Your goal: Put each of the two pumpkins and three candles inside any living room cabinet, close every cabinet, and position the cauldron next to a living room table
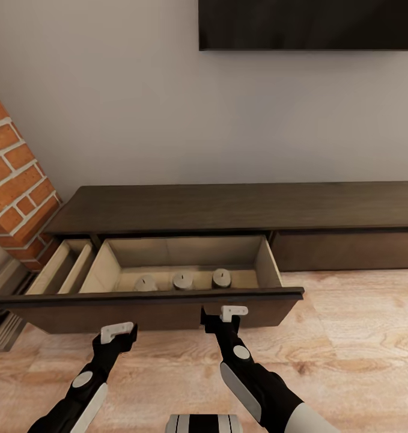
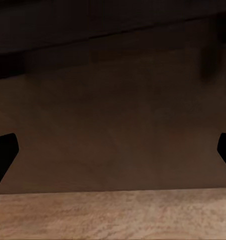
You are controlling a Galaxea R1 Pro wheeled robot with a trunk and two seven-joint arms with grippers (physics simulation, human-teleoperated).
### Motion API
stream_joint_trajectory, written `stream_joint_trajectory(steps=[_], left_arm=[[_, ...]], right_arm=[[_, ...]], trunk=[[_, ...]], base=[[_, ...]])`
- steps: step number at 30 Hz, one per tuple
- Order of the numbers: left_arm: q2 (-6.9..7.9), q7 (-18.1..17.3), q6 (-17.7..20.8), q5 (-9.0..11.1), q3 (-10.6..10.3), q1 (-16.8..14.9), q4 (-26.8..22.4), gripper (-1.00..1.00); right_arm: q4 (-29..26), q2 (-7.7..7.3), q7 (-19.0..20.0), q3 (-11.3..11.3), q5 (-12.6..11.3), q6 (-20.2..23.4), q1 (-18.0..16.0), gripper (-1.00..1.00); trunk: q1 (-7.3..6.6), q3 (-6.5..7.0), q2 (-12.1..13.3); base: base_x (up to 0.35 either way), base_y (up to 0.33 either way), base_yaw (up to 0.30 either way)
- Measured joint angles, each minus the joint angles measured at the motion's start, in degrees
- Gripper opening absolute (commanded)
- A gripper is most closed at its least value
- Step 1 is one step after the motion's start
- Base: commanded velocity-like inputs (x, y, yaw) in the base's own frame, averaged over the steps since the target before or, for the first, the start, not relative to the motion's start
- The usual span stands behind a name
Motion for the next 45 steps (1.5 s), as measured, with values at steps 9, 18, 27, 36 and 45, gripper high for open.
stream_joint_trajectory(steps=[9,18,27,36,45], left_arm=[[-0.16,0.01,-1.09,-0.45,0.04,0.06,0.03,1.0],[-0.14,0.01,-1.1,-0.42,-0.01,0.06,0.04,1.0],[-0.07,-0.04,-1.08,-0.6,-0.01,0.06,0.03,1.0],[-0.07,-0.07,-1.07,-0.69,-0.01,0.06,0.03,1.0],[-0.08,-0.08,-1.07,-0.75,-0.01,0.06,0.03,1.0]], right_arm=[[0.07,0.01,0.0,0.0,0.0,0.0,0.0,1.0],[0.01,0.01,0.0,0.07,-0.05,0.0,0.01,1.0],[0.02,0.02,0.06,0.1,-0.23,0.0,0.02,1.0],[0.06,0.02,0.07,0.11,-0.2,0.02,0.02,1.0],[0.07,0.02,0.06,0.1,-0.3,0.03,0.02,1.0]], trunk=[[0.03,0.0,0.0],[0.01,0.0,0.0],[0.0,0.0,0.0],[0.0,0.0,0.0],[0.0,0.0,0.0]], base=[[0.035,0.0,0.0],[0.155,0.0,0.0],[0.149,0.0,0.0],[0.294,0.0,0.0],[0.248,0.0,0.0]])
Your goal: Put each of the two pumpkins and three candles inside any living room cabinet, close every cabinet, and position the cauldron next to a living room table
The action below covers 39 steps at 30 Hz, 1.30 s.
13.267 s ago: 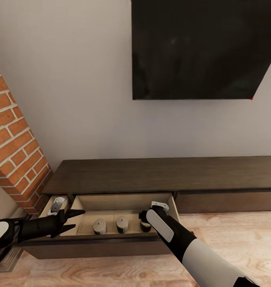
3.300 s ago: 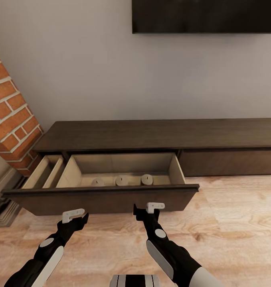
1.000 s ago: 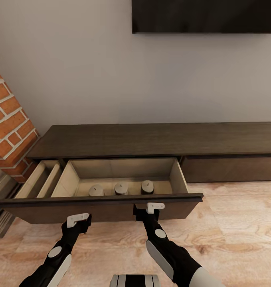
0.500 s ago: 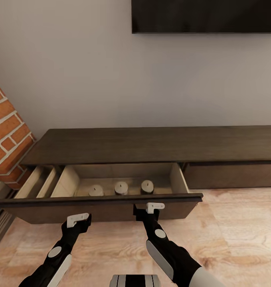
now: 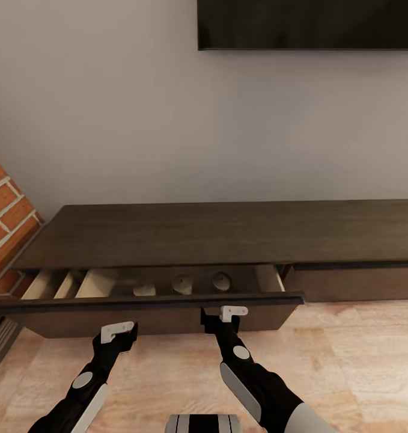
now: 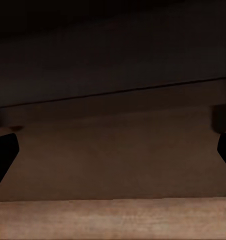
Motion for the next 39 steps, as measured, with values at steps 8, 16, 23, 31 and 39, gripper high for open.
stream_joint_trajectory(steps=[8,16,23,31,39], left_arm=[[0.01,0.0,0.0,0.0,0.0,0.0,0.0,1.0],[0.01,0.0,0.0,0.0,0.0,0.0,0.0,1.0],[0.01,0.0,0.0,0.0,0.0,0.0,0.0,1.0],[0.01,0.0,-0.05,-0.01,0.0,0.0,0.0,1.0],[0.01,0.0,0.0,0.0,0.0,0.0,0.0,1.0]], right_arm=[[0.01,0.0,0.0,0.03,-0.03,0.02,0.0,1.0],[-0.02,-0.01,-0.05,0.06,-0.04,0.01,0.0,1.0],[-0.03,-0.01,-0.04,0.07,-0.06,0.02,0.0,1.0],[0.02,-0.01,-0.05,0.15,0.05,0.03,-0.01,1.0],[0.03,0.0,-0.03,0.16,-0.05,0.05,0.0,1.0]], trunk=[[0.0,0.0,0.0],[0.01,0.0,0.0],[0.01,0.0,0.0],[0.02,0.0,0.0],[0.01,0.0,0.0]], base=[[0.241,0.0,0.0],[0.184,0.0,0.0],[0.073,0.0,0.0],[0.066,0.0,0.0],[0.053,0.0,0.0]])
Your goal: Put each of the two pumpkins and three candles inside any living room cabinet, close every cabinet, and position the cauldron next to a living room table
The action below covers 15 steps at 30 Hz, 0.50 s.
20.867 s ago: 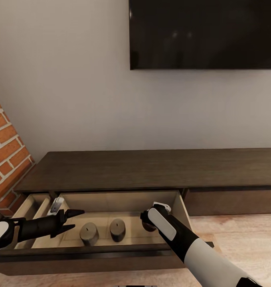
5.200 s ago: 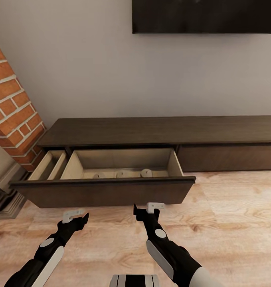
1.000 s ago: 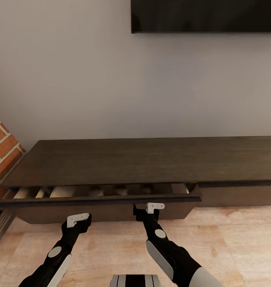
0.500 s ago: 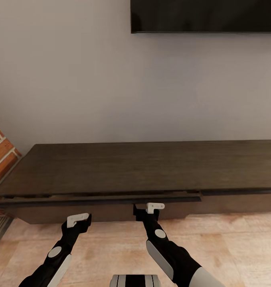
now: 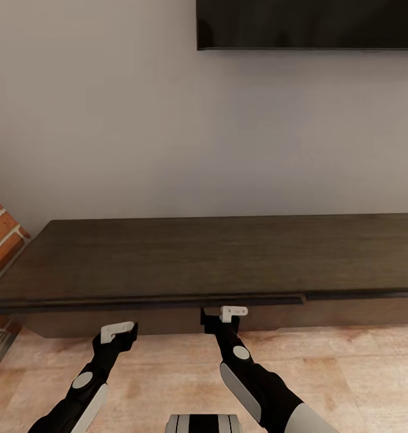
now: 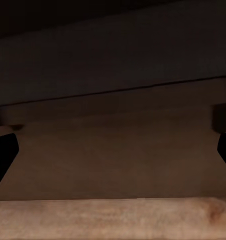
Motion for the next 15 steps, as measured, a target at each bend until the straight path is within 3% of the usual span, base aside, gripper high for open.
stream_joint_trajectory(steps=[9,15], left_arm=[[0.0,0.0,-0.04,0.0,0.0,0.0,0.0,1.0],[0.0,0.0,-0.01,0.0,0.0,0.0,0.0,1.0]], right_arm=[[-0.01,-0.01,-0.02,0.0,0.09,0.0,-0.01,1.0],[-0.02,-0.01,-0.03,0.0,0.18,0.0,-0.02,1.0]], trunk=[[0.01,0.0,0.0],[0.05,0.0,0.0]], base=[[0.002,0.0,0.0],[-0.242,0.0,0.0]])
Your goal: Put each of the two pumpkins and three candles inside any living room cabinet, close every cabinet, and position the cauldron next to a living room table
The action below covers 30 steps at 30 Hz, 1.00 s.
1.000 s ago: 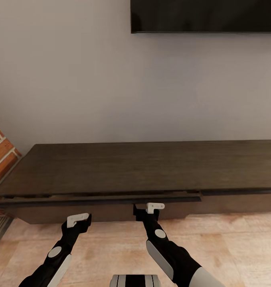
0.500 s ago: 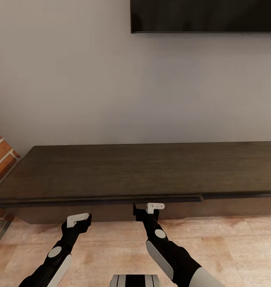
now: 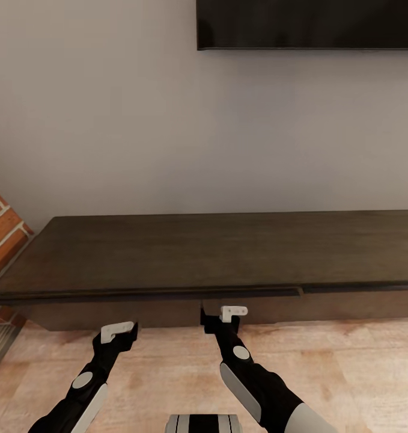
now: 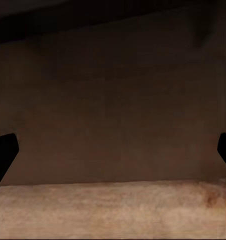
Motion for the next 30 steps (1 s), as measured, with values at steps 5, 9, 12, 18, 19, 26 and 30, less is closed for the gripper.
stream_joint_trajectory(steps=[5,9,12,18,19,26,30], left_arm=[[0.0,0.0,0.01,0.0,-0.01,0.0,0.0,1.0],[0.0,0.0,0.01,0.04,-0.01,0.0,0.0,1.0],[0.0,0.01,0.11,0.1,0.0,0.0,0.0,1.0],[0.0,0.07,0.92,0.17,-0.03,0.0,0.02,1.0],[0.0,0.07,0.96,0.2,-0.05,0.0,0.02,1.0],[0.34,0.05,10.2,0.67,0.4,0.13,-3.97,1.0],[0.71,-0.06,22.35,1.18,2.57,0.32,-8.62,1.0]], right_arm=[[0.0,0.0,0.0,0.0,0.0,0.0,0.0,1.0],[0.06,0.0,0.0,0.0,0.0,0.08,0.0,1.0],[0.06,-0.05,0.01,-0.05,0.0,0.25,0.0,1.0],[0.17,-0.43,-0.03,-0.23,-0.13,1.88,0.0,1.0],[0.16,-0.45,-0.05,-0.24,-0.18,2.59,-0.01,1.0],[-0.68,-0.58,-0.6,-0.4,-0.31,14.84,-0.02,1.0],[-5.74,-1.73,-0.65,-3.56,-0.57,22.75,-0.02,1.0]], trunk=[[0.0,0.0,0.0],[0.0,0.0,0.0],[0.0,0.0,0.0],[0.0,0.0,0.0],[0.0,0.0,0.0],[-0.01,0.01,0.0],[-0.03,0.01,0.0]], base=[[-0.33,0.0,0.0],[-0.337,0.0,0.0],[-0.338,0.0,0.0],[-0.338,0.0,0.0],[-0.337,0.0,0.0],[-0.286,0.0,0.0],[-0.051,0.0,0.0]])
